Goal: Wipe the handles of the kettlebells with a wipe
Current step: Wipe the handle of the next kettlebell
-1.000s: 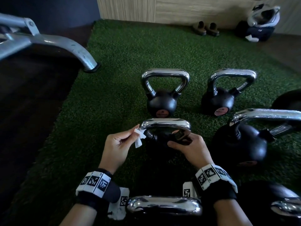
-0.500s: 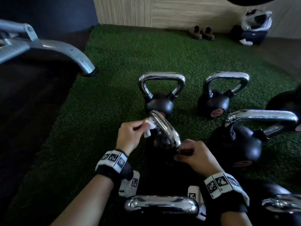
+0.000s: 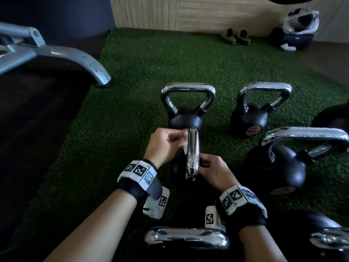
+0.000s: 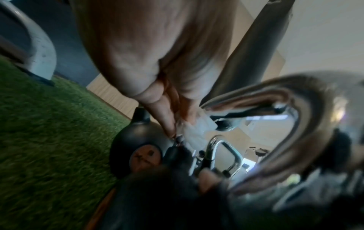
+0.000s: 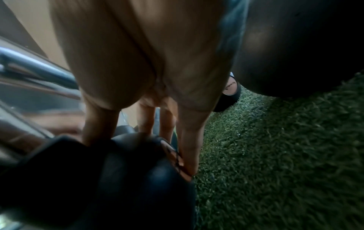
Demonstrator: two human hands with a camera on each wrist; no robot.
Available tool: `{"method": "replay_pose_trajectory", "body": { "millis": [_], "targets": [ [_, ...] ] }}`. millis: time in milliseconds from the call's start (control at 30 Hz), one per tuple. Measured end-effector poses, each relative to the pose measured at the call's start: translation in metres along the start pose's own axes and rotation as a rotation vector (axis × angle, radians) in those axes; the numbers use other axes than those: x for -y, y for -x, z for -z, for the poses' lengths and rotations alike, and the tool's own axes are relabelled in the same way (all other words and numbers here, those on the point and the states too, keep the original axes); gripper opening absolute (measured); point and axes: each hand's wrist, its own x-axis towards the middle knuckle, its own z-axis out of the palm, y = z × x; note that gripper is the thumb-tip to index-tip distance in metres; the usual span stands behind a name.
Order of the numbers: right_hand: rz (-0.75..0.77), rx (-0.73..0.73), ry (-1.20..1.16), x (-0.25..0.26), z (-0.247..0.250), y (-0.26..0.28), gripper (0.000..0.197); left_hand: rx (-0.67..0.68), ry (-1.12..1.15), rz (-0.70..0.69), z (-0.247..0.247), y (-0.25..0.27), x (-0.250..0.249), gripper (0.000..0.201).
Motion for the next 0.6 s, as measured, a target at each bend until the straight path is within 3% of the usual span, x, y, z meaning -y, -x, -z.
{"method": "replay_pose_trajectory", "body": {
  "millis": [100, 267, 367, 467, 600],
  "targets": [
    [-0.006, -0.044, -0.047, -0.010, -0.003, -0.002, 0.092, 0.019, 0.101, -0.076, 0.001, -0.001, -0.009, 0.023],
    [-0.020, -0.080, -0.038, -0.020, -0.004, -0.009, 0.102, 0.063, 0.321, 0.094, 0.000, 0.003, -0.023, 0.026],
    [-0.004, -0.083, -0.008, -0.017, -0.005, -0.008, 0.098, 0.064, 0.383, 0.111, 0.005, 0.019, -0.029, 0.025],
    [0.006, -0.083, -0.014, -0.012, -0.003, -0.005, 0.079, 0.095, 0.361, 0.105, 0.009, 0.026, -0.031, 0.027],
    [-0.011, -0.077, -0.018, -0.011, -0.002, -0.007, 0.081, 0.078, 0.402, 0.149, 0.011, 0.021, -0.037, 0.033]
  ]
}}
